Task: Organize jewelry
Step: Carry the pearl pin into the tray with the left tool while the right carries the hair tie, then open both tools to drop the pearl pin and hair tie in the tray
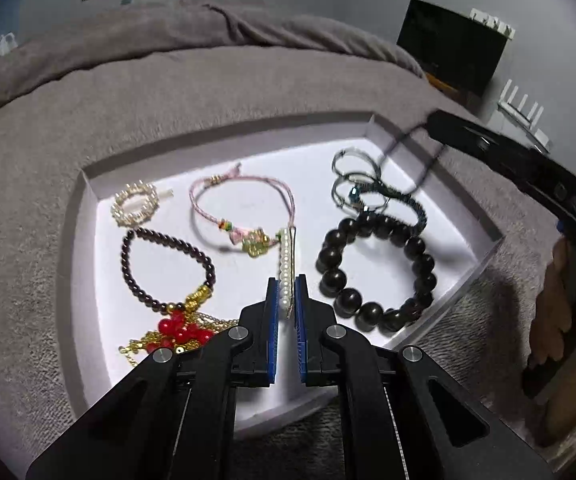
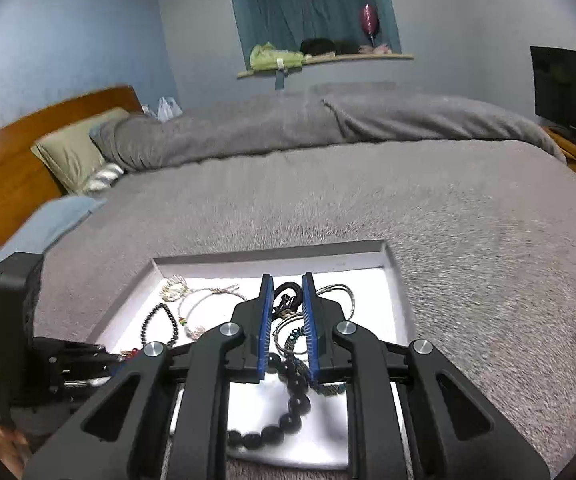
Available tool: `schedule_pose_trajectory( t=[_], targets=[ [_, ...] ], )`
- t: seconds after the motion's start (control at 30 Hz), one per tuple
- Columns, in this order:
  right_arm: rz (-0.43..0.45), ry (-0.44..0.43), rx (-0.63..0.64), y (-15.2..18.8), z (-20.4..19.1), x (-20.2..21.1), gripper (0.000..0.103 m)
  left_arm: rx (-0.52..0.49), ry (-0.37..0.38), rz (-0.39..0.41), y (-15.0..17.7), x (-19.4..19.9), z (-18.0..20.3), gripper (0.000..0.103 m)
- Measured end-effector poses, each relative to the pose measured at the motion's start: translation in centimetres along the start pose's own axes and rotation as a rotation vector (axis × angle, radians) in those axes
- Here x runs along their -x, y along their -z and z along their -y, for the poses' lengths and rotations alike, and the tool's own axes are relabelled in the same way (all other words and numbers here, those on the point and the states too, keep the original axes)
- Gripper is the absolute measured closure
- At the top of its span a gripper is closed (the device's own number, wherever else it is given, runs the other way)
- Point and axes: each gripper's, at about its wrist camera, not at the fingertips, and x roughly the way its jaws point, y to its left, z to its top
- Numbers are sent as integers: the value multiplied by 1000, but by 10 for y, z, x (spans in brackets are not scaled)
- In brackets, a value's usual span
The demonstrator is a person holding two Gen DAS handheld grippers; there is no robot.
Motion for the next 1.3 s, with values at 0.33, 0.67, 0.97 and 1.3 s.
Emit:
schedule_pose_trajectory(
  t=[0.33,0.67,0.97,1.3],
  targets=[
    [-124,83,32,-14,-15,-45,89,-5,-24,14,2,1,-1,74],
    [-206,120,-11,-18,-17,-76,89,6,-18,41,1,11,-6,73],
    [-239,136,-29,-17,-19,-81,65,37,-16,54,6,20,-18,73],
    [-182,136,-66,-17,-15,-35,39,56,-29,98,8,35,-19,39]
  ],
)
